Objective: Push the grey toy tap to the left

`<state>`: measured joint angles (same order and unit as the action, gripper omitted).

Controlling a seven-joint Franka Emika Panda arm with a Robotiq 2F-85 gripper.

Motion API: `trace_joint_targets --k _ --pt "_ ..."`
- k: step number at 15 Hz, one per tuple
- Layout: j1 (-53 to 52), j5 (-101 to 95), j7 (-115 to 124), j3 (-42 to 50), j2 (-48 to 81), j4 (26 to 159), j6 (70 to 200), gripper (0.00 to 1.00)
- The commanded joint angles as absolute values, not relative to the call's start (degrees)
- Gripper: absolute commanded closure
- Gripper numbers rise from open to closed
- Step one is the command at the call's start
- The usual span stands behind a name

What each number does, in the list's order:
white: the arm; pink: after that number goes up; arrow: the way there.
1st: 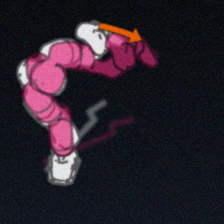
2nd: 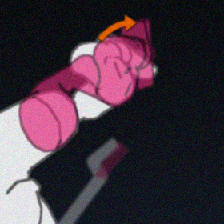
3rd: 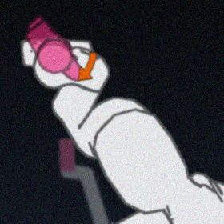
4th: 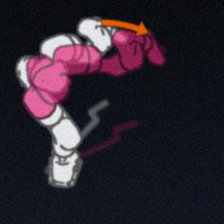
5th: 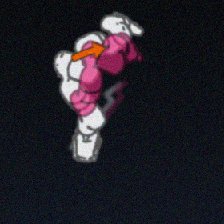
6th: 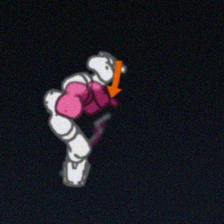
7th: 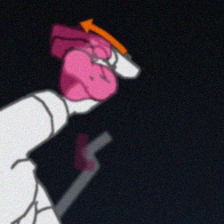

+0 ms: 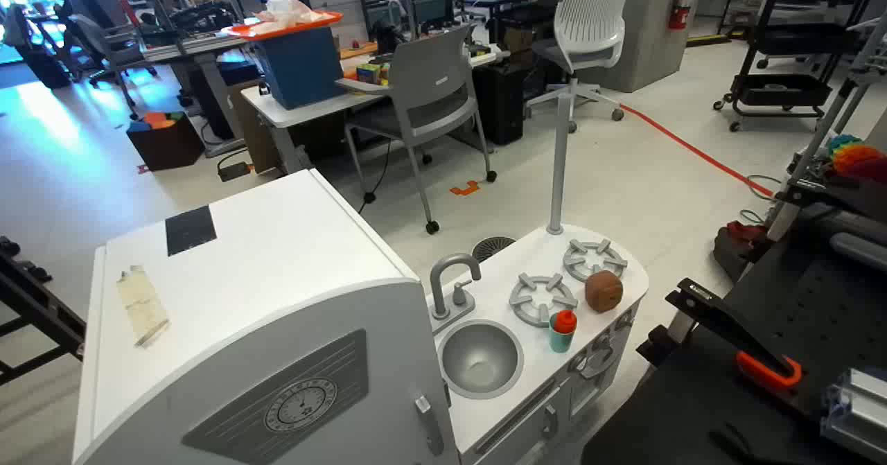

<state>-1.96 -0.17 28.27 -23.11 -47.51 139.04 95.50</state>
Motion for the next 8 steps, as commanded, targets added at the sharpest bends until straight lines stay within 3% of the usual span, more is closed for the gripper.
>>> trace_joint_targets --k 1,5,8 --pt "-2.8 -0.7 28.8 -22.6 -47.2 138.9 95.4 0.00" --pt "-2.6 -0.4 28.7 -22.6 -45.8 139.1 96.8 0.00" --pt "-1.6 0.1 28.5 -23.0 -37.1 137.9 99.4 0.00"
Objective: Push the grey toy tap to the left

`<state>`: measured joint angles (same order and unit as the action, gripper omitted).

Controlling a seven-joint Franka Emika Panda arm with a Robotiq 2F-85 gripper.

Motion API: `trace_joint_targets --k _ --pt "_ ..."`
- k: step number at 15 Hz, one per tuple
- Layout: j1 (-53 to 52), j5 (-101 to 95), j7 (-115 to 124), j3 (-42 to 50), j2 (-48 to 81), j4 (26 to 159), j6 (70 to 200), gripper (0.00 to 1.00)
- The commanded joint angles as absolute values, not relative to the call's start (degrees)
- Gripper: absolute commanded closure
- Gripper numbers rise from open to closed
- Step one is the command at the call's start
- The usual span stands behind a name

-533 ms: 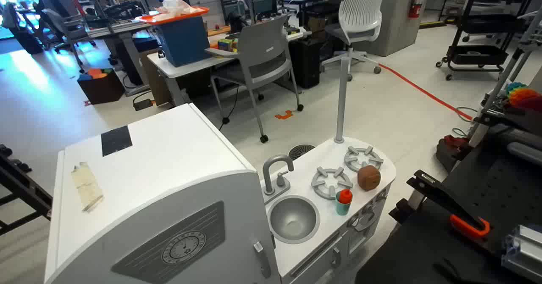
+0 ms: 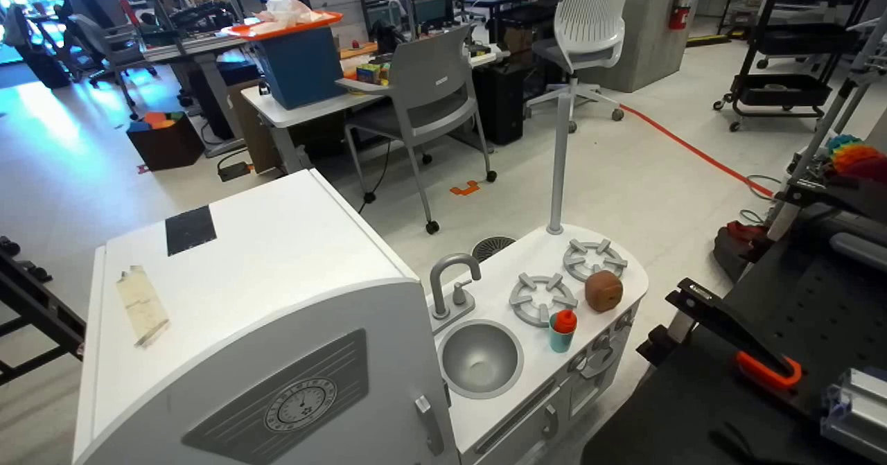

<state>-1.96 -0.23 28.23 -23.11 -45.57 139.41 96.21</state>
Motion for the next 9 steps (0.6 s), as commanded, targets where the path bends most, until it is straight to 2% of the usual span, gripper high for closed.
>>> trace_joint_targets --k 1,9 --pt "-1.5 0.5 28.4 -23.0 -32.8 137.6 101.4 0.00" --pt "7.6 -7.3 37.5 -27.9 -2.9 134.2 116.8 0.00"
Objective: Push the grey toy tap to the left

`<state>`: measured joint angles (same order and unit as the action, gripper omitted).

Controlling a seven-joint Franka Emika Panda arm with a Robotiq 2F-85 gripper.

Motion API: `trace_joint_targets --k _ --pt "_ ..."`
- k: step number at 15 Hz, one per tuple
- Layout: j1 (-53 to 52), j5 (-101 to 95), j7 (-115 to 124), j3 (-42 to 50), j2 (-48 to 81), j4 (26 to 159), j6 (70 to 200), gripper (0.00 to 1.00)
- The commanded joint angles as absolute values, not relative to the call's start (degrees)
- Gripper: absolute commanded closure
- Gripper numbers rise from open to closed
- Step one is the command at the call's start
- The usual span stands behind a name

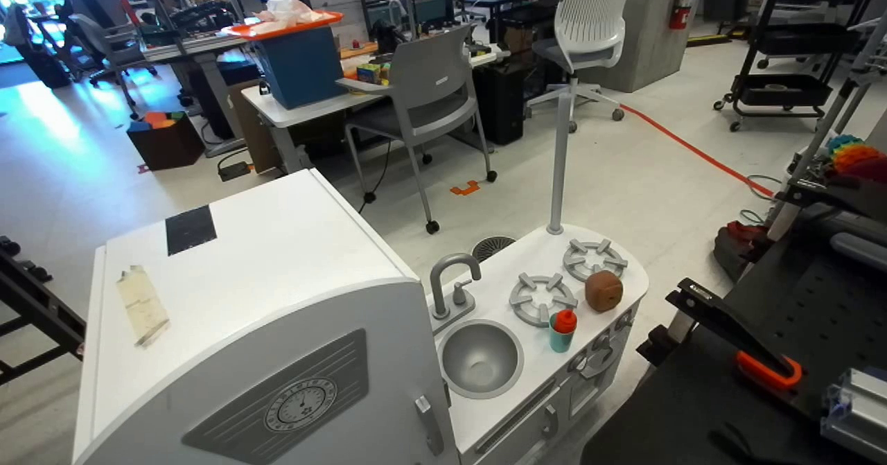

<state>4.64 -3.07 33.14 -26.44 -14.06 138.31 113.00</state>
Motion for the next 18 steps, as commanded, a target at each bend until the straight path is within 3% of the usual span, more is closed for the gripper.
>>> trace_joint_targets --k 1,9,14,18 --pt "8.0 -9.4 38.5 -27.4 1.0 133.4 121.0 0.00" --pt "-6.0 -13.5 54.2 -5.6 30.7 113.8 124.1 0.00" --pt "-11.5 -13.5 52.2 0.5 47.7 97.0 132.8 0.00" --pt "-13.3 -9.8 50.9 1.7 58.7 83.9 127.8 0.00"
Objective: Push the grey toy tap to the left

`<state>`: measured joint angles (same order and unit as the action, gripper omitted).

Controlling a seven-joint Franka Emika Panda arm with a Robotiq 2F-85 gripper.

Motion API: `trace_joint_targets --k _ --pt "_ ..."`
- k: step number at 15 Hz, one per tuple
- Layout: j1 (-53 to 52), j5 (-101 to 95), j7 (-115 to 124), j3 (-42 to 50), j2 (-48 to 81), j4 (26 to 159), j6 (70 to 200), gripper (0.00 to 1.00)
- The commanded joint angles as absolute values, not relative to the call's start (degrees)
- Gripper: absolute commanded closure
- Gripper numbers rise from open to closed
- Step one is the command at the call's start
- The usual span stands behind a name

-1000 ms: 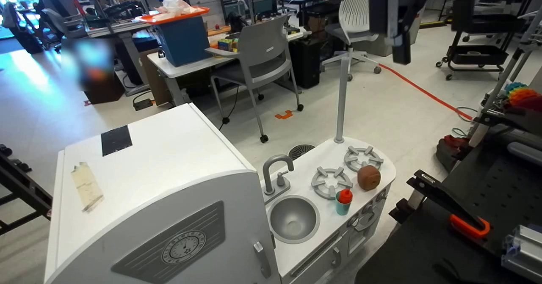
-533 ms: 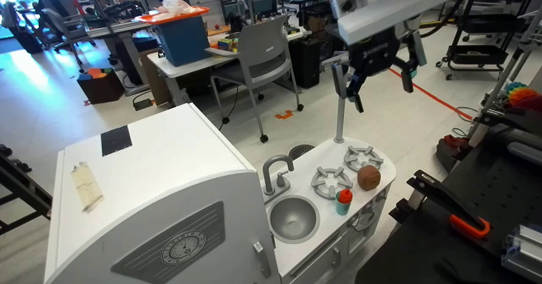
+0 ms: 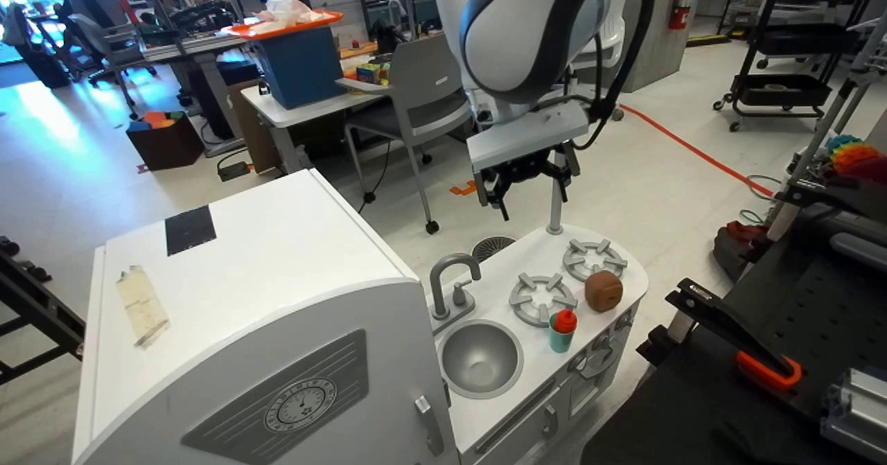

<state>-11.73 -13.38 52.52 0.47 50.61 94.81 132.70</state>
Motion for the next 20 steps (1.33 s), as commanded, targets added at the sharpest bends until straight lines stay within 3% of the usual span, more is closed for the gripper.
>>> trace_joint_targets --k 1,10,20 --pt "-13.0 -8.3 49.6 1.0 60.8 80.9 125.5 0.00" --pt "-19.7 -16.0 41.7 7.8 72.9 68.5 128.0 0.00" --pt "-23.9 -24.9 32.2 8.3 73.7 73.5 138.8 0.00"
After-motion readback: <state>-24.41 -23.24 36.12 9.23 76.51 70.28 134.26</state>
